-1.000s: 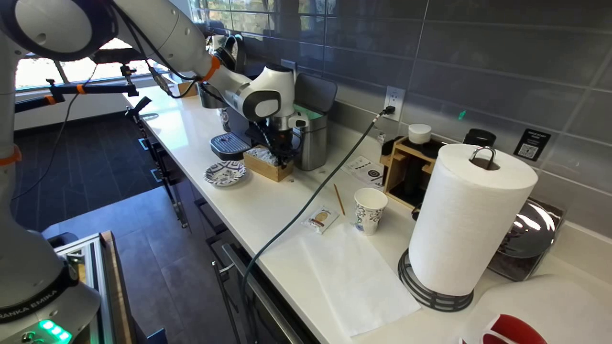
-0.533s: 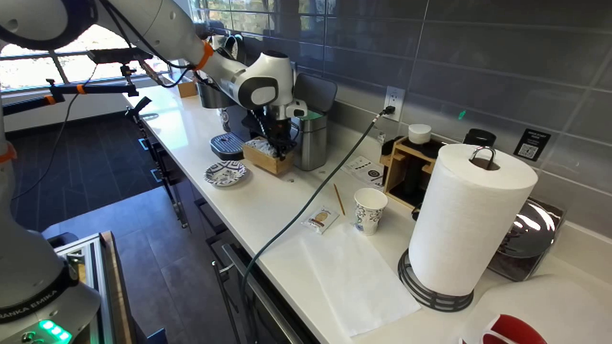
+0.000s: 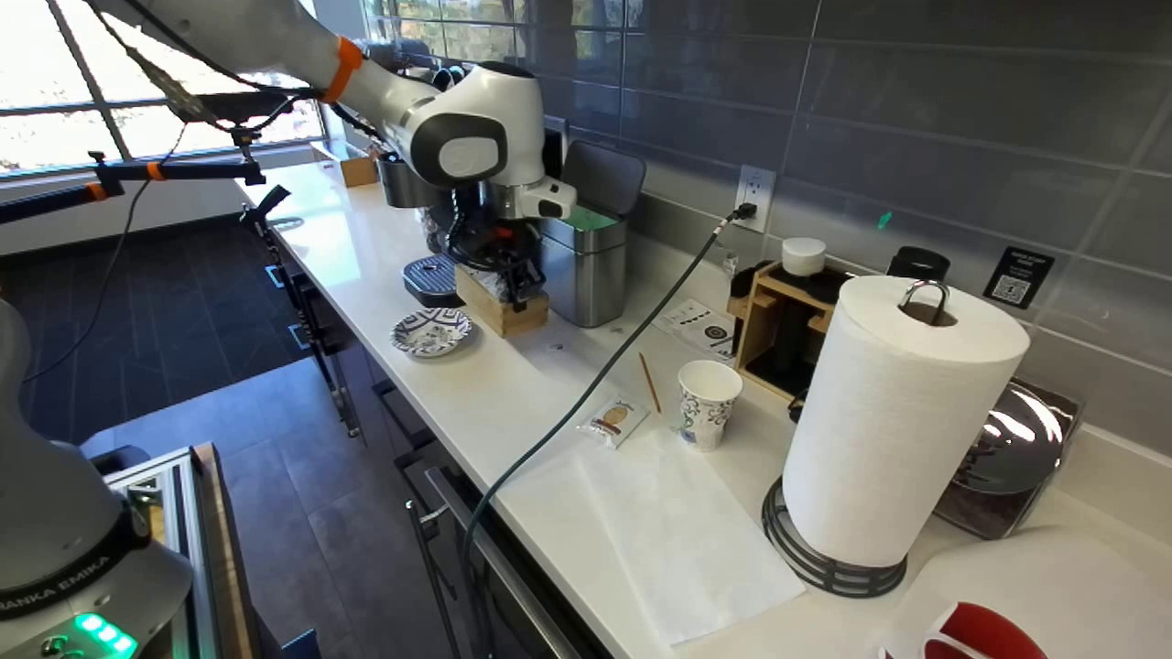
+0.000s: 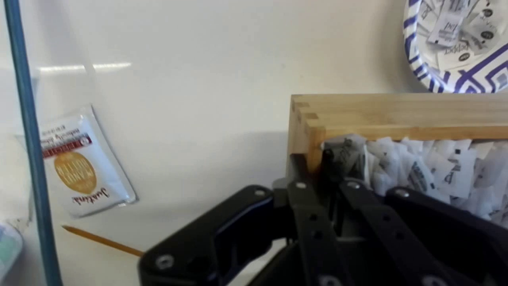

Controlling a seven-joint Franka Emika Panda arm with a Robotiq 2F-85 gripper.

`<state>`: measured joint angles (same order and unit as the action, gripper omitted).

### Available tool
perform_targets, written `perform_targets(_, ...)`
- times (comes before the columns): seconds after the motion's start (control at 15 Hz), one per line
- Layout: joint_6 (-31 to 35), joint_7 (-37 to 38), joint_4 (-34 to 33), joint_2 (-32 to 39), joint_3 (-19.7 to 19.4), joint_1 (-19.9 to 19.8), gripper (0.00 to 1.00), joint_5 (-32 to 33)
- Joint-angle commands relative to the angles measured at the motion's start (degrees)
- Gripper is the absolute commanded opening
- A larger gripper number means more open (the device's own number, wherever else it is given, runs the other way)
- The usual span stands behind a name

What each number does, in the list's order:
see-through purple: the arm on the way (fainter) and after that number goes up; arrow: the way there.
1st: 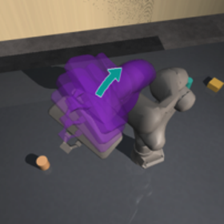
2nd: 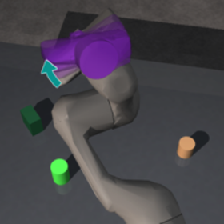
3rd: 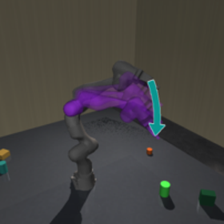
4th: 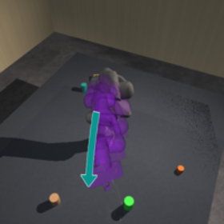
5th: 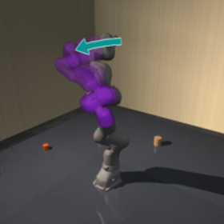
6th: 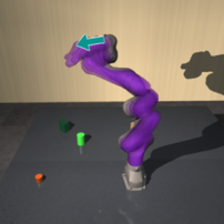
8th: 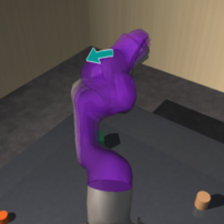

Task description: Move the wooden box to the right

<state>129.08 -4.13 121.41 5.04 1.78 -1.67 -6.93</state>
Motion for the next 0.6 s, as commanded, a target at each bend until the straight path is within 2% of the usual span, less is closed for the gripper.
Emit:
perform_targets(0.0,0.4,5.7,11.4,-11.5,-1.9,-0.3,0.03,-2.3)
perform_targets(0.27,1.0,14.1,21.0,-21.8,-3.8,-1.7,0.03,-2.4)
perform_targets(0.33,0.7,13.5,21.5,-22.6,-4.0,-1.7,0.03,-2.9)
perform_targets(0.4,-0.3,11.8,16.8,-17.1,-3.8,-1.4,0.11,-1.1)
perform_targets(0.53,-0.2,12.4,19.5,-20.3,-4.1,-1.7,0.11,-1.3)
